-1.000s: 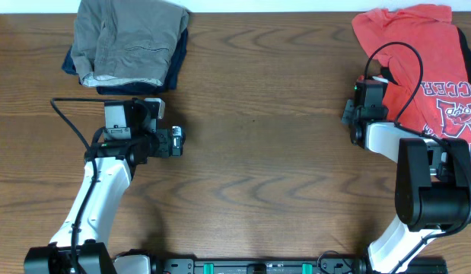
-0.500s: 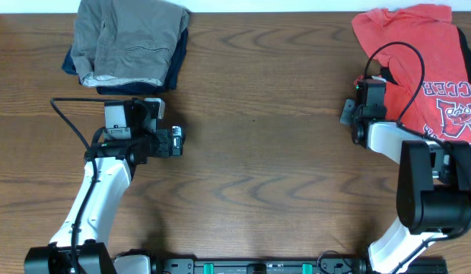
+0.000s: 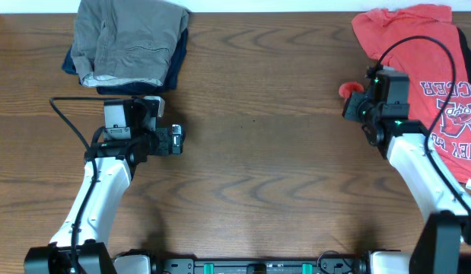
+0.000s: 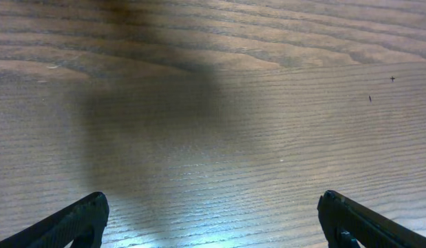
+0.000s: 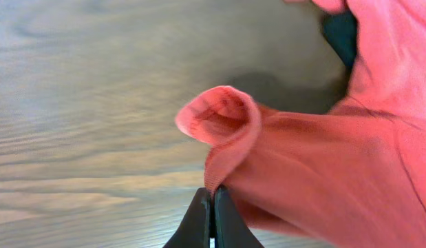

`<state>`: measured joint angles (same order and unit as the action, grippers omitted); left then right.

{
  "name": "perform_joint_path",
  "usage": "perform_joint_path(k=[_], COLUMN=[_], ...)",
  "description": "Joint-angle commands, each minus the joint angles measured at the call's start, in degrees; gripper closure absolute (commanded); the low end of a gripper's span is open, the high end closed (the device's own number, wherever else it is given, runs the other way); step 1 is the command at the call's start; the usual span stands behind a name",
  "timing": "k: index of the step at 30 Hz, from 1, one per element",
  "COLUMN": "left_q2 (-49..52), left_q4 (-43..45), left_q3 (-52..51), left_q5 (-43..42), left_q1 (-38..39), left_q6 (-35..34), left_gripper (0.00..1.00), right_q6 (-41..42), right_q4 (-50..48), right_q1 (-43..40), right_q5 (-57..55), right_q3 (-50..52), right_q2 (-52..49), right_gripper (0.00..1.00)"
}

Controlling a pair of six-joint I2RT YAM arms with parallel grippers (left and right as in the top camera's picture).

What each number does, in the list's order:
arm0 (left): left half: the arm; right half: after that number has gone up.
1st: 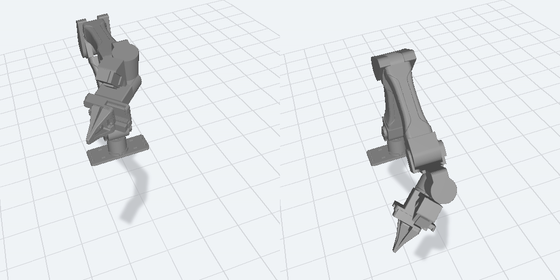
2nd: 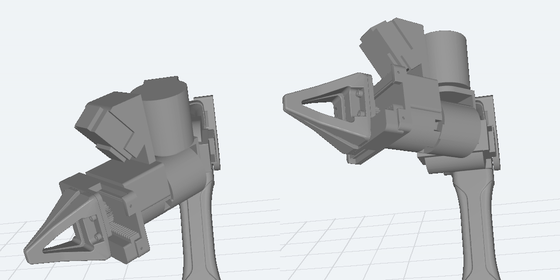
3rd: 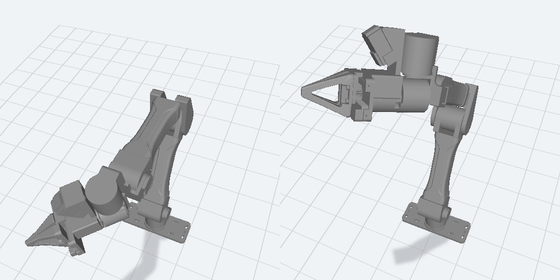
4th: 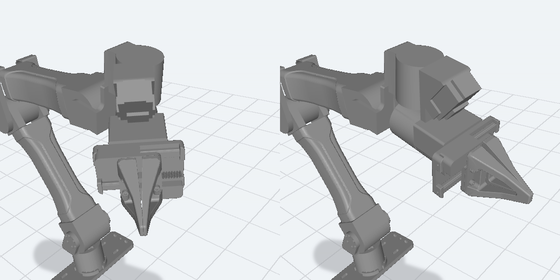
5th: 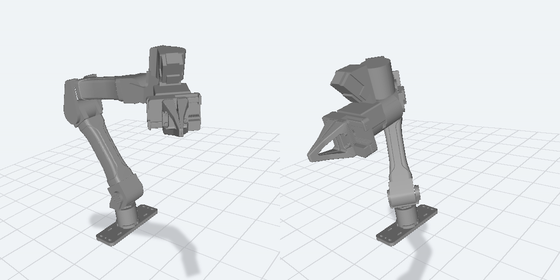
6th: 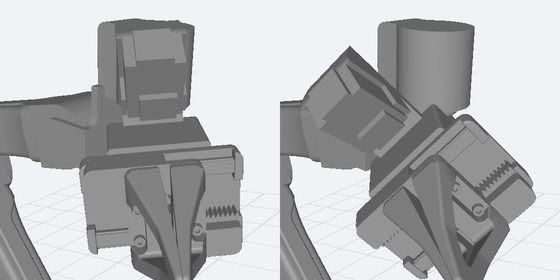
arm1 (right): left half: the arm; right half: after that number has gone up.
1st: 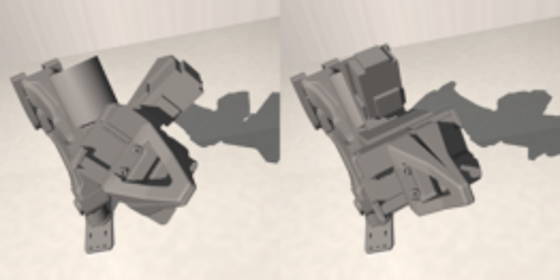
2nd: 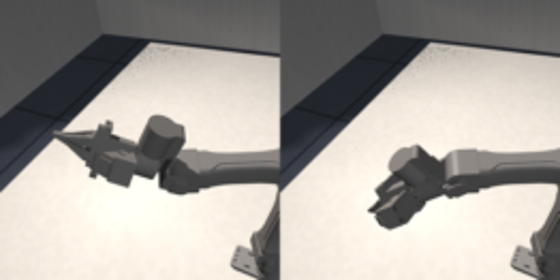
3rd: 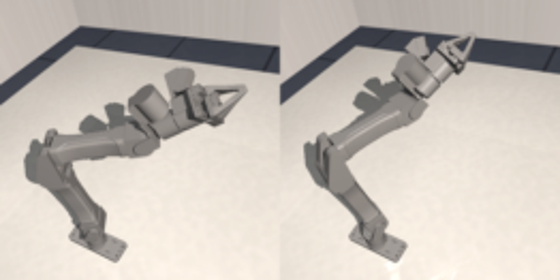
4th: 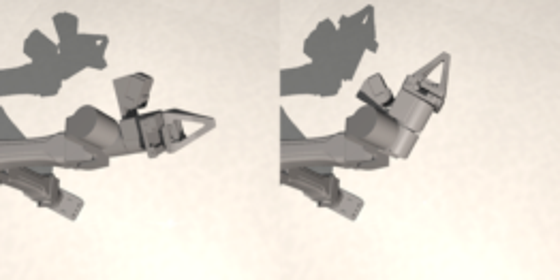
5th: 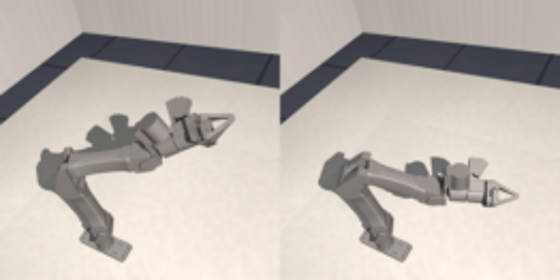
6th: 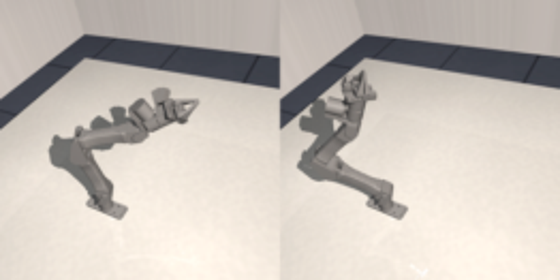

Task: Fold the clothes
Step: 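Drag the red t-shirt left to the table center with right gripper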

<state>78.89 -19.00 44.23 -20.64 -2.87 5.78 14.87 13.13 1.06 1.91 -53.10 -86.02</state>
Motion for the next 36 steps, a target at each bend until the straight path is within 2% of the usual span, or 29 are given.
perform_joint_path(k=[1, 5, 14, 21, 25, 31, 33, 34, 35, 36], left_q2=[0.2, 0.1, 0.1, 0.1, 0.1, 0.1, 0.1, 0.1, 0.1, 0.1], left_q4=[0.3, 0.3, 0.3, 0.3, 0.2, 0.3, 0.2, 0.2, 0.2, 0.3], left_q3=[1.0, 1.0, 1.0, 1.0, 1.0, 1.0, 1.0, 1.0, 1.0, 1.0], left_q5=[-0.4, -0.4, -0.4, -0.4, -0.4, -0.4, -0.4, -0.4, -0.4, -0.4], left_q1=[0.1, 0.1, 0.1, 0.1, 0.1, 0.1, 0.1, 0.1, 0.1, 0.1], left_q6=[-0.5, -0.5, -0.6, -0.6, -0.6, -0.5, -0.6, -0.5, -0.5, -0.5], left_gripper=[0.02, 0.02, 0.02, 0.02, 0.02, 0.02, 0.02, 0.02, 0.02, 0.01], right_q6=[0.4, -0.2, -0.4, -0.4, -1.3, -1.2, -1.2, -1.2, -1.2, -1.2], right_q4=[1.6, 4.8, 9.9, 8.5, 9.2, 9.3, 9.8, 10.3, 11.1, 12.4], right_q1=[3.7, 10.7, 35.6, 53.5, 58.4, 56.8, 55.6, 54.9, 54.0, 52.7], right_q5=[7.6, 10.8, 10.7, 7.4, -0.7, 1.8, 2.4, 2.4, 2.4, 2.4], right_q3=[-2.3, -5.0, -10.9, -12.7, -12.8, -12.8, -12.9, -13.1, -13.5, -14.1], right_q2=[2.5, 3.0, 3.0, 2.4, 2.4, 2.4, 2.5, 2.6, 2.6, 2.7], right_gripper=[0.99, 0.99, 0.99, 0.99, 0.99, 0.99, 0.93, 0.87, 0.71, 0.50])
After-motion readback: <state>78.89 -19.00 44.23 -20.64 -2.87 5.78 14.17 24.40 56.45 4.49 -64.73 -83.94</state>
